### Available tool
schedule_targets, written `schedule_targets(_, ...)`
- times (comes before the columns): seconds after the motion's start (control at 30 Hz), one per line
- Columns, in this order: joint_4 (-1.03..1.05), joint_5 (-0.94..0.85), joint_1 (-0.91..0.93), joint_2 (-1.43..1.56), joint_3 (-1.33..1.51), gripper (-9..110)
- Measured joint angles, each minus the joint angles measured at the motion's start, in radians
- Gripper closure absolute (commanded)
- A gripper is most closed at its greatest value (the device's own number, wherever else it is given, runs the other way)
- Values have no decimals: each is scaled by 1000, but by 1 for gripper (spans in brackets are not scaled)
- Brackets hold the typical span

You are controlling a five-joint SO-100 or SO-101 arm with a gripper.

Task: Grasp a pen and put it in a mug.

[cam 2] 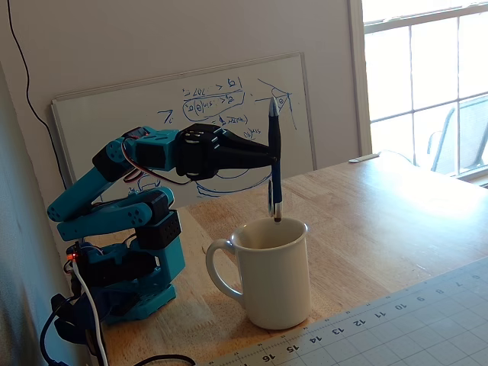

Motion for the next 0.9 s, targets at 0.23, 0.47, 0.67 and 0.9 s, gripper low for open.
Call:
schedule_targets(0.23,0,0,6,6,25,100)
schedule_targets(0.47,0,0,61,5,31,92)
schedule_targets(0.67,0,0,63,11,31,90)
schedule_targets(0.9,0,0,18,2,15,90)
